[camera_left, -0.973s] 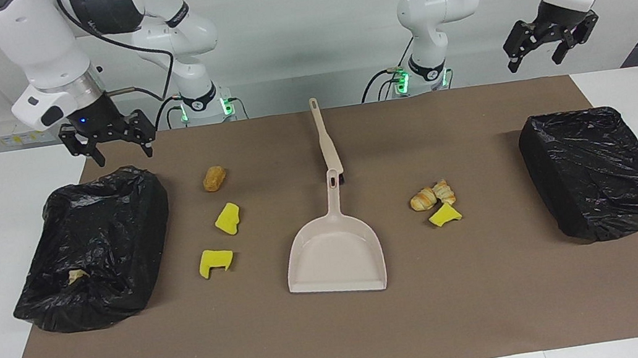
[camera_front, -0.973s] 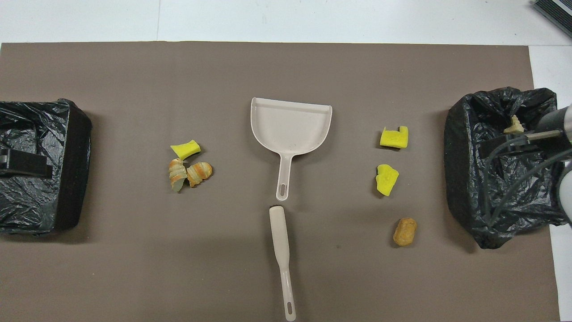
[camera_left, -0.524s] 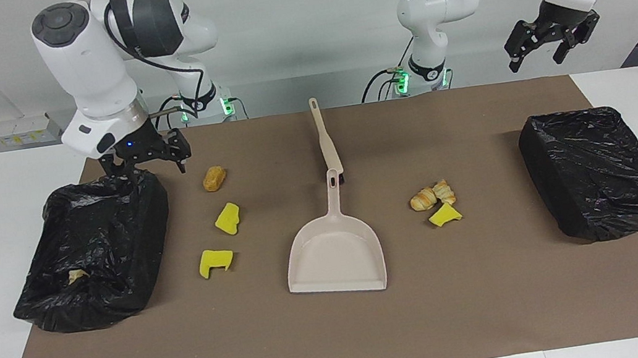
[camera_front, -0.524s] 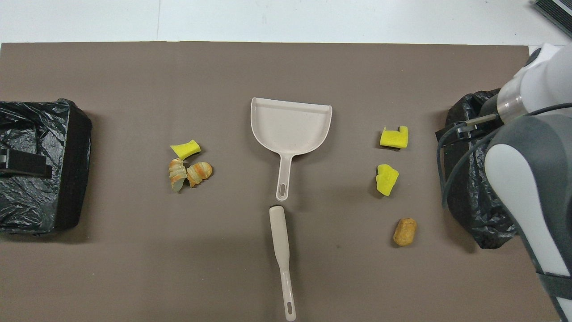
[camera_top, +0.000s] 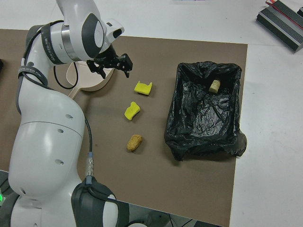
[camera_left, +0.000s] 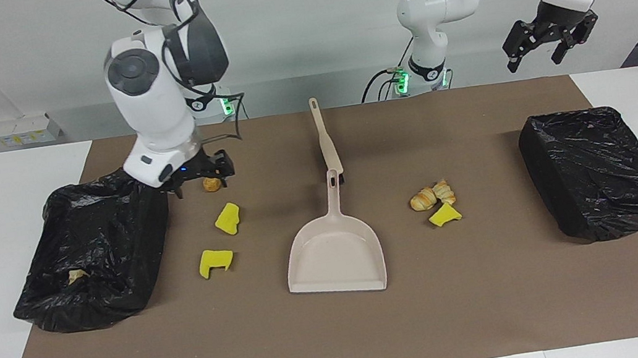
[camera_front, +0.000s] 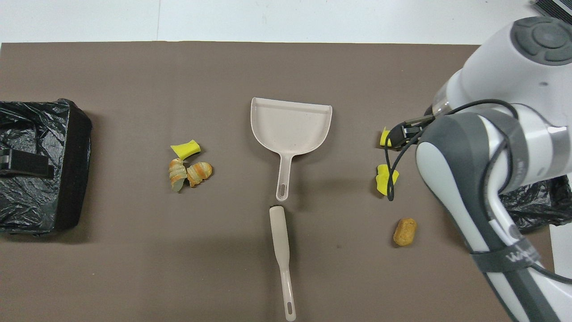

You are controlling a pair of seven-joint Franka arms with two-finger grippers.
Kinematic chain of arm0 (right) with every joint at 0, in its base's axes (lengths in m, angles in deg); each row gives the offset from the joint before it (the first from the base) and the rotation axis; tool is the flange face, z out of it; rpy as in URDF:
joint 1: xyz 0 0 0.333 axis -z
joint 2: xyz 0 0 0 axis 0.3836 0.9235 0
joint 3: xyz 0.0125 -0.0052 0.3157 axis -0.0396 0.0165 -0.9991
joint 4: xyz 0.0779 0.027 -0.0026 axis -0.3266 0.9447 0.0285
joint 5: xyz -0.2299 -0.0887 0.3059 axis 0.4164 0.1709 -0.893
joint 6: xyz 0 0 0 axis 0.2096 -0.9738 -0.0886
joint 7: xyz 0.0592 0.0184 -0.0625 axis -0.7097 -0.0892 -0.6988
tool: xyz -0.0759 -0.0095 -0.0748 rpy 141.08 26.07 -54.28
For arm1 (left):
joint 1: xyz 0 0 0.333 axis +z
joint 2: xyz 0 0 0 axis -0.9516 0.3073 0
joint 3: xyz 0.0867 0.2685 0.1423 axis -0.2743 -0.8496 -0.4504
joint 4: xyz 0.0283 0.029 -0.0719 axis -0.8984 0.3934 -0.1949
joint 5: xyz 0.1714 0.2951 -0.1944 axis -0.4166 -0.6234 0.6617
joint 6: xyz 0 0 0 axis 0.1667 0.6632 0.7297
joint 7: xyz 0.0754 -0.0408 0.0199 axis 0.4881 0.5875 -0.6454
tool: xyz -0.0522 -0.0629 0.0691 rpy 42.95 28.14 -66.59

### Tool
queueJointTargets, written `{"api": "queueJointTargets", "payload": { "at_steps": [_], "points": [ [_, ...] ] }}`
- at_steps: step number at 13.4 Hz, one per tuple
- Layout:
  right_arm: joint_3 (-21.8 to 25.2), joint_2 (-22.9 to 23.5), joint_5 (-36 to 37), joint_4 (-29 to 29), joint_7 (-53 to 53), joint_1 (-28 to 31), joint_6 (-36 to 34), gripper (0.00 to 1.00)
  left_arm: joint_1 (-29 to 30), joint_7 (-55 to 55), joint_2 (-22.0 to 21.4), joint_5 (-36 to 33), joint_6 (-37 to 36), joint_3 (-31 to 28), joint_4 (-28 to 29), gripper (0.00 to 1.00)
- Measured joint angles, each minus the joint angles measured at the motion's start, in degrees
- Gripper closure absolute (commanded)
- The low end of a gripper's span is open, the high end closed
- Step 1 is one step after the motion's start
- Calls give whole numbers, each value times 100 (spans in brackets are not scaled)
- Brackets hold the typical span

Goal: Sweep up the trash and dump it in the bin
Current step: 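Reach the right gripper toward the beige dustpan handle, then grasp the dustpan handle with the right gripper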

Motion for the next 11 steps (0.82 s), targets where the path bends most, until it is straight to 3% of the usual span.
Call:
{"api": "queueJointTargets", "payload": {
  "at_steps": [6, 11],
  "points": [
    [-17, 368, -273, -15, 1575, -855, 833, 0, 4, 1, -2, 0, 1, -25, 0, 0],
    [-34, 984, -440, -14, 2591, -1366, 1697, 0, 2, 1, -3, 0, 44, -20, 22, 0]
  ]
}}
